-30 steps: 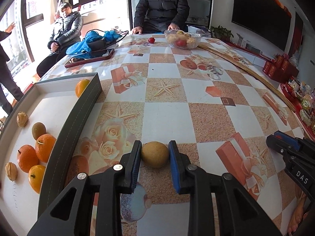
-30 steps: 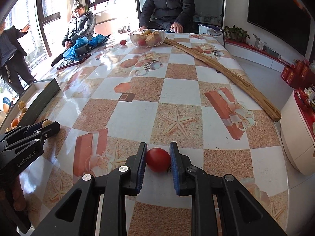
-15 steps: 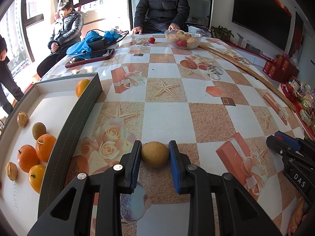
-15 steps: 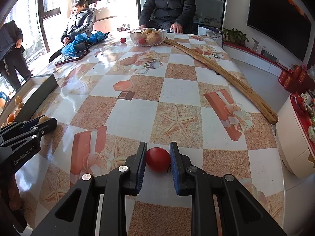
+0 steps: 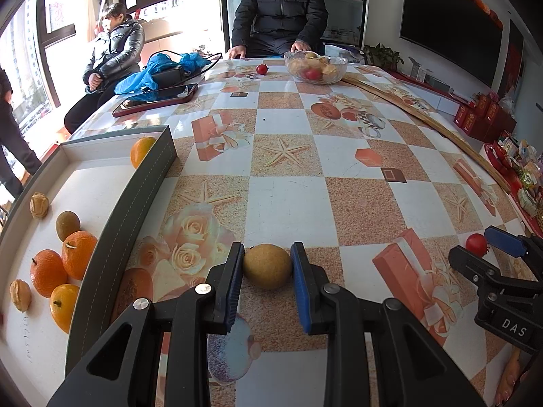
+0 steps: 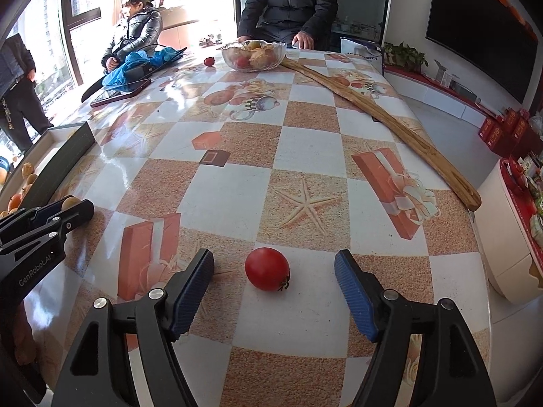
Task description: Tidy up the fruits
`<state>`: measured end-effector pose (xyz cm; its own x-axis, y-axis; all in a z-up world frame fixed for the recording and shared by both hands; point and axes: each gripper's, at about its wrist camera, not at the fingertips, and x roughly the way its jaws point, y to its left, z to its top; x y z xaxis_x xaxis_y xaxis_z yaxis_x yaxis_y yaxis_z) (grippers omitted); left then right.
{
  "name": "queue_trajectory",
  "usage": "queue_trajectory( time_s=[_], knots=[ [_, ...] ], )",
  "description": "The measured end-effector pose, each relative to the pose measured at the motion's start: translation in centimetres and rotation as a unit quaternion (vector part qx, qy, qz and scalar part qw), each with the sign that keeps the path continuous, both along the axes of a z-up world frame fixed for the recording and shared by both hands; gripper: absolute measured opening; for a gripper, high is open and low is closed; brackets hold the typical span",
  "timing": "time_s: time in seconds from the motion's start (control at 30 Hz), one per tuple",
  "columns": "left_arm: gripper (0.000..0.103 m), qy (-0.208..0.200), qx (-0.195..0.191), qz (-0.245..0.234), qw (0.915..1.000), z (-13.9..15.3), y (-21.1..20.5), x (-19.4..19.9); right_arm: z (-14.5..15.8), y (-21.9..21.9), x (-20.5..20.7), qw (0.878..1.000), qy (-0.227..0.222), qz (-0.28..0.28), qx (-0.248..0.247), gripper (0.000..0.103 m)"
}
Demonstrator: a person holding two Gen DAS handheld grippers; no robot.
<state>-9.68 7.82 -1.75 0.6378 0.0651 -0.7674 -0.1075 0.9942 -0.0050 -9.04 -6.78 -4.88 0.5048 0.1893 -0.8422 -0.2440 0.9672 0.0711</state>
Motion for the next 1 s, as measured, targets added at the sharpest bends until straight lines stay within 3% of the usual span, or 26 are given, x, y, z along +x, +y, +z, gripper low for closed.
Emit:
queue_trajectory(
  time_s=[0.03, 0.1, 0.2, 0.33, 0.73, 1.0],
  knots=[
    [0.031, 0.001, 0.0, 0.0, 1.0, 0.0, 0.0, 0.0, -0.1, 0.1, 0.0, 1.0, 0.002, 0.003, 0.003, 0.081],
    [0.036, 0.01, -0.003, 0.001, 0.9999, 0.0, 0.0, 0.2, -0.3, 0.5, 0.3, 1.0, 0.016, 0.019, 0.008, 0.101],
    [0.061, 0.032, -0.014, -0.005, 0.9994, 0.1, -0.3, 0.9, -0.4, 0.9, 0.3, 0.999, 0.023, 0.026, -0.001, 0.103],
    [0.082, 0.037, -0.003, -0.01, 0.9993, -0.3, -1.4, 1.2, -0.3, 0.9, 0.3, 0.999, 0.023, 0.025, 0.0, 0.103],
    [0.096, 0.03, -0.005, -0.005, 0.9995, -0.5, -1.5, 1.2, -0.3, 0.9, 0.2, 0.999, 0.023, 0.025, -0.001, 0.103],
    [0.099, 0.032, -0.006, -0.007, 0.9994, -0.6, -1.6, 1.2, -0.4, 0.9, 0.3, 0.999, 0.023, 0.025, -0.001, 0.103]
  ],
)
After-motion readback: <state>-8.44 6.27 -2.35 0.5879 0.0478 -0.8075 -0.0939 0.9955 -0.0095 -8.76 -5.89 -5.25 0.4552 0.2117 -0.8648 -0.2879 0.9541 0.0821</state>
